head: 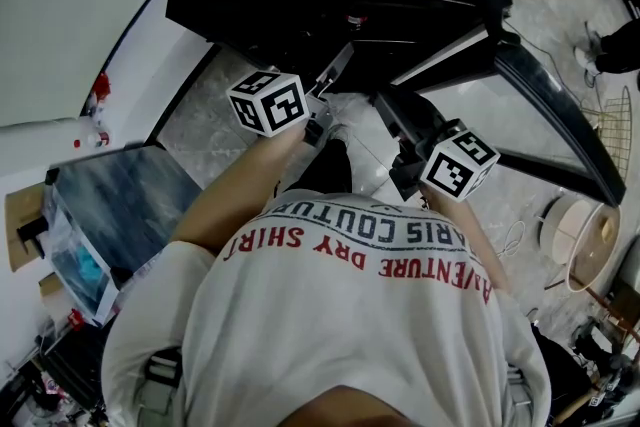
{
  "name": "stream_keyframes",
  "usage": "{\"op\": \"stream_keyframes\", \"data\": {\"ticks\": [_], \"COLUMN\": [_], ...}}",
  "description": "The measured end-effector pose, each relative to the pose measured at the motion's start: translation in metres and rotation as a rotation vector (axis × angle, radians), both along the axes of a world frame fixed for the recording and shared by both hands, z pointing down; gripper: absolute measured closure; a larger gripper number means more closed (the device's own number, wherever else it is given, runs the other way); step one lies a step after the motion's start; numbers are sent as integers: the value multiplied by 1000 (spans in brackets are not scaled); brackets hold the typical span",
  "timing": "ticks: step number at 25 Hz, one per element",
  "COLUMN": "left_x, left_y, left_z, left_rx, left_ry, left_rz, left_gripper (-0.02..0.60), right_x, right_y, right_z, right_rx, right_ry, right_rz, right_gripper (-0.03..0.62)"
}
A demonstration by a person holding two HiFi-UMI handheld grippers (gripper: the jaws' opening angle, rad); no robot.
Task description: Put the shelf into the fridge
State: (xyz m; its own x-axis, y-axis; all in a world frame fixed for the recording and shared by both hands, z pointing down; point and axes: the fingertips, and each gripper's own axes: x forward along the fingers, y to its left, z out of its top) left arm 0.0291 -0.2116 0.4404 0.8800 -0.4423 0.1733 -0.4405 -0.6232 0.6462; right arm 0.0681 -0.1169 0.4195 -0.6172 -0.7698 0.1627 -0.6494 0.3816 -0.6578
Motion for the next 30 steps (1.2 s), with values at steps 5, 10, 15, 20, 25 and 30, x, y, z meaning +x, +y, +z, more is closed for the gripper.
{"op": "stream_keyframes", "data": {"ticks": [5, 10, 15, 20, 25, 30], "left_x": [1, 2, 3, 5, 5, 5], "left_y": [-7, -13, -22, -30, -37, -43], "left_z": [0, 0, 0, 1, -1, 0], "left_rx": [9, 18, 27, 36, 46, 54], "left_ry": [-5, -8, -14, -19, -24, -28], "left_rz": [-11, -17, -32, -42, -54, -62], "left_gripper": [437, 437, 434, 433, 431, 428], "right_x": [0, -1, 1, 3, 3, 6], "right_y": [-3, -6, -7, -9, -9, -8], "right_z": [1, 2, 4, 5, 4, 6], "right_rx": [-3, -5, -10, -14, -16, -19], "right_ry": [-3, -5, -10, -9, -3, -1], "right_rz": [-1, 3, 8, 15, 18, 23], "right_gripper": [560, 560, 560, 560, 560, 560]}}
